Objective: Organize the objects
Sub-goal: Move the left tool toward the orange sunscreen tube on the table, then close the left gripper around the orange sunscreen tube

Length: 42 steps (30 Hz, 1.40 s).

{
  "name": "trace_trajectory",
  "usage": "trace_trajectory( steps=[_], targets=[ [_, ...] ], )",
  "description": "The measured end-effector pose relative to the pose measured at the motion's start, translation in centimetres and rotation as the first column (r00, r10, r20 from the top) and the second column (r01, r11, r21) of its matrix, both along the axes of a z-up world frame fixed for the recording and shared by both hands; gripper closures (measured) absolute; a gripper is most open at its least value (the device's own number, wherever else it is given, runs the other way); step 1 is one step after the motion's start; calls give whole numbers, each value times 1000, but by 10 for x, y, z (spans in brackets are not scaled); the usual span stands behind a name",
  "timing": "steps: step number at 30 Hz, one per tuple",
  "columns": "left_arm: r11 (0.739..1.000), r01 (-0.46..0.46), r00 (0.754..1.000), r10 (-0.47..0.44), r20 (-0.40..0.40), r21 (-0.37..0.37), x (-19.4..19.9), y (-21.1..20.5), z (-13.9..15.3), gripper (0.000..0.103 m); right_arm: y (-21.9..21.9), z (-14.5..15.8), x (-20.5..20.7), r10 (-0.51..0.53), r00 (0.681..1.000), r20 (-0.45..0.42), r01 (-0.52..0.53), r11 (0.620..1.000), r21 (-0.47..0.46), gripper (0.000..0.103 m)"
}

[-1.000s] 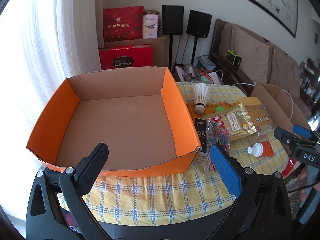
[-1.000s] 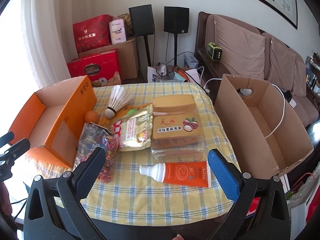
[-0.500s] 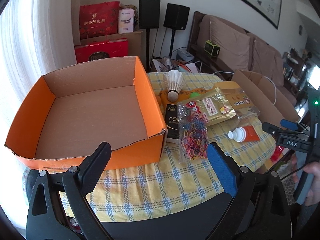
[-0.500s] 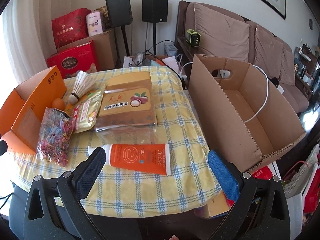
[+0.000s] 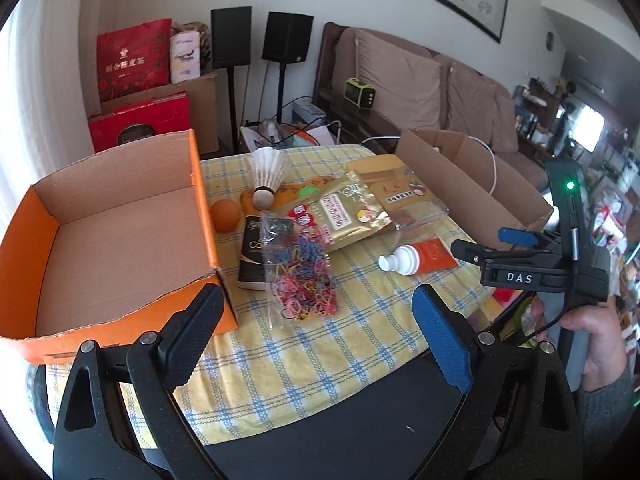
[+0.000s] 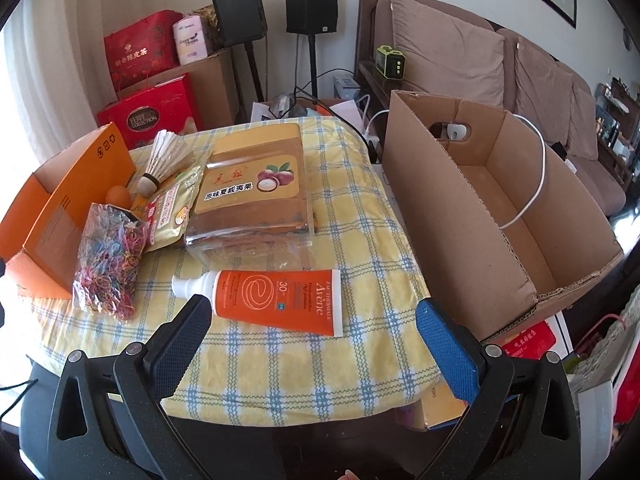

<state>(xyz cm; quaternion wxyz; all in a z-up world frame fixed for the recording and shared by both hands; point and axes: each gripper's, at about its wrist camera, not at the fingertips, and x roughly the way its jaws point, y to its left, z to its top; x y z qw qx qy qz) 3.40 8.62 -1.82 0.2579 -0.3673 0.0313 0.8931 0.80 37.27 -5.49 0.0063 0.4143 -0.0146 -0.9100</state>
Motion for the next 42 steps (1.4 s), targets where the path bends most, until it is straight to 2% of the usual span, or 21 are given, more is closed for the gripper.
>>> trace_trajectory(
  steps=[6,9,10,13,18,24,30,37,42],
  targets=[
    [994,111,993,-110,30,-25,-9,35,-10,9,8,13,9,15,1000,-27,-17,997,-77,0],
    [988,151,988,-149,48,-42,-16,52,-17,9,13,20,14,9,999,-34,-12,996,-85,1],
    [985,164,985,-161,55,-50,-18,58,-20,10,14,22,15,3,999,-37,-6,997,-76,1],
    [972,231,971,-227,80,-51,-23,77,-27,22,17,28,19,-9,999,-49,7,998,-60,1],
    [952,301,948,-294,119,-50,-33,107,-34,22,28,33,25,-30,998,-57,26,997,-76,1],
    [933,352,927,-337,166,-69,-55,135,-49,22,36,34,31,-52,997,-53,47,995,-83,1],
    [921,371,916,-343,206,-116,-65,151,-67,22,41,37,37,-60,996,-58,55,995,-86,1],
    [910,397,903,-364,228,-120,-56,155,-74,22,51,32,37,-83,996,-44,78,992,-94,1],
    [891,445,873,-411,262,-87,-39,156,-71,22,58,29,37,-101,994,-38,97,990,-102,1]
  ],
)
